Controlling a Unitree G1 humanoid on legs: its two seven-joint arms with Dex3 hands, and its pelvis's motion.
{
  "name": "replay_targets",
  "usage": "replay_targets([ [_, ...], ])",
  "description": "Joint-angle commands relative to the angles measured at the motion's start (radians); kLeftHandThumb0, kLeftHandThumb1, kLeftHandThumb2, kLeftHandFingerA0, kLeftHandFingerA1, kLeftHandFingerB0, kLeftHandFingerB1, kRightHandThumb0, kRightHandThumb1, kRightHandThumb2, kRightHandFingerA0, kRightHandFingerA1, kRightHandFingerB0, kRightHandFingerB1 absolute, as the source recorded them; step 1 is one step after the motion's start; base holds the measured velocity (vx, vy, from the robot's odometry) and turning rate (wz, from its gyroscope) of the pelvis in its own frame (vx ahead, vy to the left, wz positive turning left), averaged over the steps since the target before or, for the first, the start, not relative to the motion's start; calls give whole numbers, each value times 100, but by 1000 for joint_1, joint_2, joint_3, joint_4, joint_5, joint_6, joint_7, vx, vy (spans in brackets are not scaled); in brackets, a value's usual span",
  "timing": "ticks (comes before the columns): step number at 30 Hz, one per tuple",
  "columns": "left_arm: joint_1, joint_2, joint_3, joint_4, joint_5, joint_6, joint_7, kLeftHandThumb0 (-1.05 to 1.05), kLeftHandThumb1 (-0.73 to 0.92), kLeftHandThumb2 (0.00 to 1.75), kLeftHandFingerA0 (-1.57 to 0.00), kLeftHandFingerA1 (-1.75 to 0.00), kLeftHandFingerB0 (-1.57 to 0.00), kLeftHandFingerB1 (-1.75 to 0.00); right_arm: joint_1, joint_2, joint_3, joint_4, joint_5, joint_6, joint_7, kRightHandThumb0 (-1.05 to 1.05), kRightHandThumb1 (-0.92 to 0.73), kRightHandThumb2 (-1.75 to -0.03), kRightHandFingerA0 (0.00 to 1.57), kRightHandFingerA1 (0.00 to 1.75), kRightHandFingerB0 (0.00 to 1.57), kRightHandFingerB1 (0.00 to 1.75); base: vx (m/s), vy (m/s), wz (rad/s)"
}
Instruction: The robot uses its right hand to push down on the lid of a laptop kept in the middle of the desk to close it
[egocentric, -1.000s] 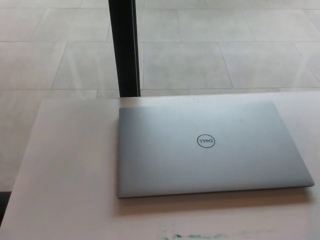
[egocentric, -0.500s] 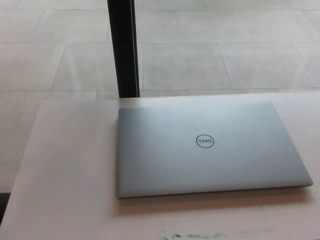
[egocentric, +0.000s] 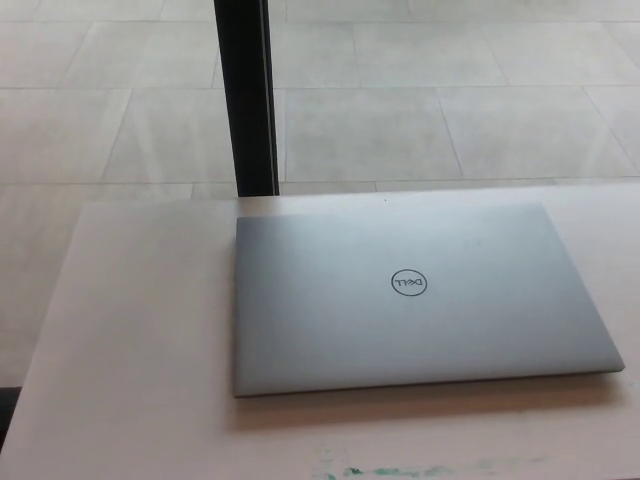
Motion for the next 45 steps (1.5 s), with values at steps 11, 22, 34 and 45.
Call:
replay_targets([
  [11, 25, 14, -15, -11, 15, 15, 10, -99, 79, 64, -55, -68, -51, -57, 20, 65, -159, 190, 276, 112, -104, -95, -89, -68, 71, 127, 40, 98, 0, 0, 0],
  [22, 39, 5, -1, -16, -9, 16, 7, -95, 55, 106, -50, -70, -48, -64, 19, 75, -62, 150, 323, 111, -85, -94, -88, -67, 77, 115, 62, 84, 0, 0, 0],
  [34, 19, 16, -13, -9, 2, 9, 13, -97, 78, 63, -54, -69, -51, -58, 14, 71, 22, 150, 364, 97, -105, -93, -88, -67, 77, 114, 65, 84, 0, 0, 0],
  [45, 25, 12, -11, -9, -5, 4, 6, -95, 56, 107, -49, -70, -48, -64, 29, 78, 73, 128, 383, 88, -111, -86, -64, -116, 87, 106, 73, 86, 0, 0, 0],
])
